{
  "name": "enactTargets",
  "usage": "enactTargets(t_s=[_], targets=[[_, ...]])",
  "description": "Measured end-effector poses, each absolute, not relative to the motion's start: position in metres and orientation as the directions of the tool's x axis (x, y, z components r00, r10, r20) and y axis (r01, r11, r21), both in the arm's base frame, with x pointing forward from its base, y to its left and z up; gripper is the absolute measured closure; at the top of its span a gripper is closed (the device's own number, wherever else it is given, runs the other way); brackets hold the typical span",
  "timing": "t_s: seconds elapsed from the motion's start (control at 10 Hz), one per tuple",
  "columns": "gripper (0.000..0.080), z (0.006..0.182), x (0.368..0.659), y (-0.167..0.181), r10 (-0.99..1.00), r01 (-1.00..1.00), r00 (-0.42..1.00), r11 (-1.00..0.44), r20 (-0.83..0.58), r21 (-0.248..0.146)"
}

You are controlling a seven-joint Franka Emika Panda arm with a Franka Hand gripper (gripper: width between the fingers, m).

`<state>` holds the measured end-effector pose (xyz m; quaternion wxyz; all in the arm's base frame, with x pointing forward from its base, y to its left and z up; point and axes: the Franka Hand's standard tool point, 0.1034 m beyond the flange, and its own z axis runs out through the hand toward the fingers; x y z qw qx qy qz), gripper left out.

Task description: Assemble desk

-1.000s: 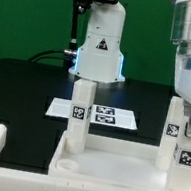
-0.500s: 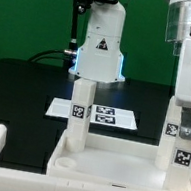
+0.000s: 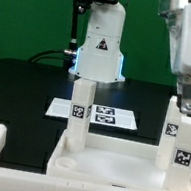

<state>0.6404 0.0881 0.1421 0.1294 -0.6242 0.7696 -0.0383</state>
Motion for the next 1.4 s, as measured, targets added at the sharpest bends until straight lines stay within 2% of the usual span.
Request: enactTargets(t_s=[0.5, 0.7, 0.9, 1.0, 1.2, 1.3, 1.4], targets=[[0.0150, 0.140, 0.640, 0.089, -0.971, -0.952, -0.185, 0.215, -0.149, -0.219], [0.0150, 0.148, 0.634, 0.069, -0.993, -0.966, -0.038, 0.065, -0.112, -0.250], [0.0150, 0.166, 0.631, 0.035, -0.990, -0.953, 0.125, -0.102, -0.063, -0.286], [0.0150, 0.168, 0.633, 0.029, -0.979, -0.937, 0.200, -0.181, -0.032, -0.299], [0.0150, 0.167, 0.632, 0.029, -0.933, -0.889, 0.359, -0.348, 0.021, -0.297], [0.0150, 0.167, 0.632, 0.028, -0.924, -0.880, 0.381, -0.372, 0.029, -0.296], [0.0150, 0.165, 0.633, 0.010, -0.845, -0.802, 0.528, -0.528, 0.081, -0.281]])
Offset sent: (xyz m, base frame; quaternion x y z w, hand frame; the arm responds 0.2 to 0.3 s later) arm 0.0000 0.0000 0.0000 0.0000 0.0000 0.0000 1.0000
